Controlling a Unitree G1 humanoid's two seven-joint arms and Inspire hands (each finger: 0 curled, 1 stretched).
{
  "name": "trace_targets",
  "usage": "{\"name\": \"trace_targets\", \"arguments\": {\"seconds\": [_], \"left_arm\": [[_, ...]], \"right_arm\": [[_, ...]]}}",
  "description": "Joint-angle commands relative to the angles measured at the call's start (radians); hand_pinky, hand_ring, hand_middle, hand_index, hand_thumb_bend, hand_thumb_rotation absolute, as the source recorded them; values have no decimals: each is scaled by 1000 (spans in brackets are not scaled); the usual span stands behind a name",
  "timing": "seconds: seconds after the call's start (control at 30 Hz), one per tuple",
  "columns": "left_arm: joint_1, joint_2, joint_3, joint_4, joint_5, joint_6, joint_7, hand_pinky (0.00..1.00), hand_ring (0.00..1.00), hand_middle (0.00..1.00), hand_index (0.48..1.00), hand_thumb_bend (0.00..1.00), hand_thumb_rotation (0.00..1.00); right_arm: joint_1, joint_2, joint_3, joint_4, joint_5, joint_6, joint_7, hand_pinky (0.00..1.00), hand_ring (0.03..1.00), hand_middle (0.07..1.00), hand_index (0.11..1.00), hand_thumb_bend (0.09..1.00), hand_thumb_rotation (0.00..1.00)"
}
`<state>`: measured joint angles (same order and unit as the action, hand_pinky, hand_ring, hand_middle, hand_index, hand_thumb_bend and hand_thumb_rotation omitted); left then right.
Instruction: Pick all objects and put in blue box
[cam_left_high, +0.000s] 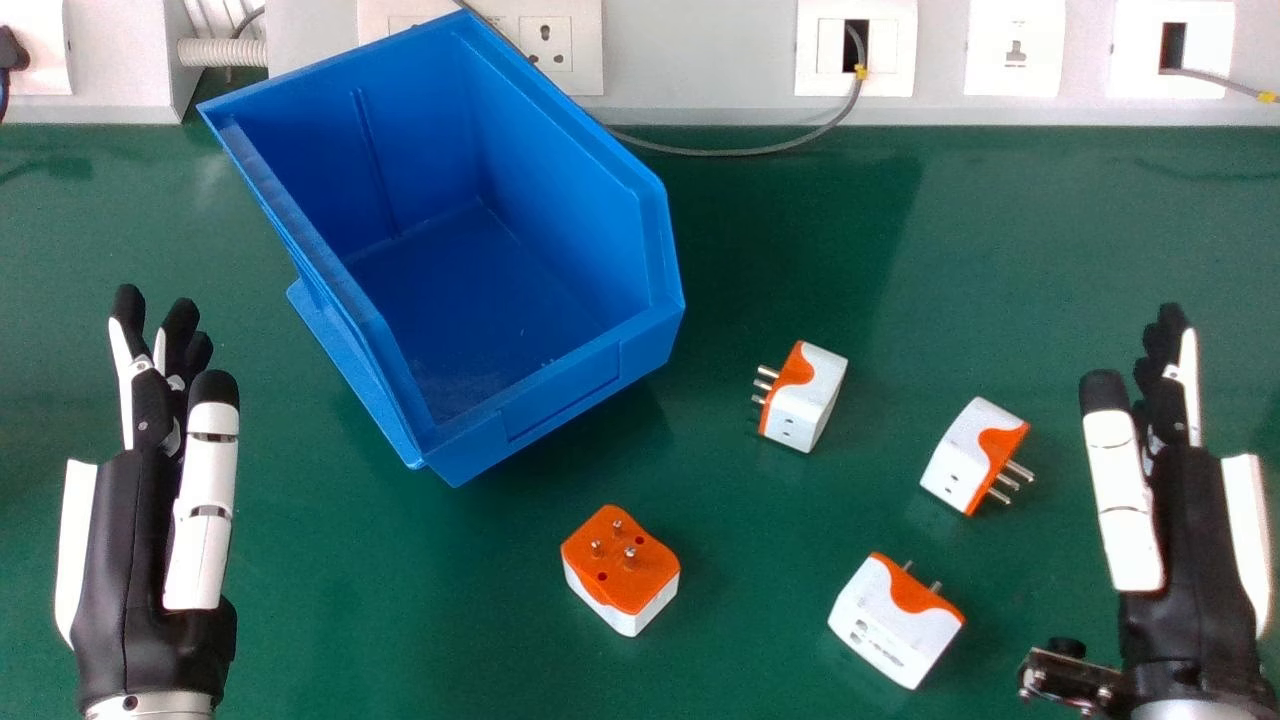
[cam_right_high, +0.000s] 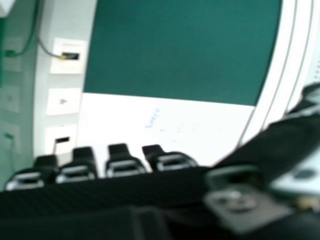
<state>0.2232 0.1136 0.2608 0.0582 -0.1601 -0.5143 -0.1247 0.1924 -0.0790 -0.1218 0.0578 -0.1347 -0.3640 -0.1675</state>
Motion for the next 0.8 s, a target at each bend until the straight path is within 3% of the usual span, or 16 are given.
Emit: {"name": "trace_targets", "arguments": {"seconds": [0.0,0.07,0.13,0.27,0.53,0.67,0.77], "left_arm": [[-8,2,4,-8,-12,-28,-5,1000,1000,1000,992,195,853],[-5,0,5,-14,-26,-22,-12,1000,1000,1000,994,208,839],[-3,0,7,-14,-31,-21,-15,1000,1000,1000,995,215,814],[1,3,9,-13,-23,-25,-14,1000,1000,997,986,217,811],[16,4,11,-28,-15,-16,-7,1000,1000,993,982,242,840],[23,6,11,-34,-4,-25,-4,1000,1000,992,981,260,854],[25,3,10,-36,-13,-24,-9,1000,1000,990,977,272,844]], "right_arm": [[-12,-1,-9,-14,-8,-15,-13,1000,1000,1000,1000,392,1000],[-11,-1,-6,-19,-8,-12,-12,1000,1000,1000,1000,407,1000],[-8,1,-4,-26,-8,-7,-11,1000,1000,1000,1000,401,1000],[-1,-1,-3,-27,-21,-14,-17,1000,1000,1000,1000,406,1000],[2,-8,-11,-19,-32,-26,-20,1000,1000,1000,1000,549,1000],[-11,-36,-19,-8,-75,-24,-34,1000,1000,1000,1000,535,1000],[-35,-69,-29,25,-97,-35,-39,980,1000,1000,998,541,929]]}}
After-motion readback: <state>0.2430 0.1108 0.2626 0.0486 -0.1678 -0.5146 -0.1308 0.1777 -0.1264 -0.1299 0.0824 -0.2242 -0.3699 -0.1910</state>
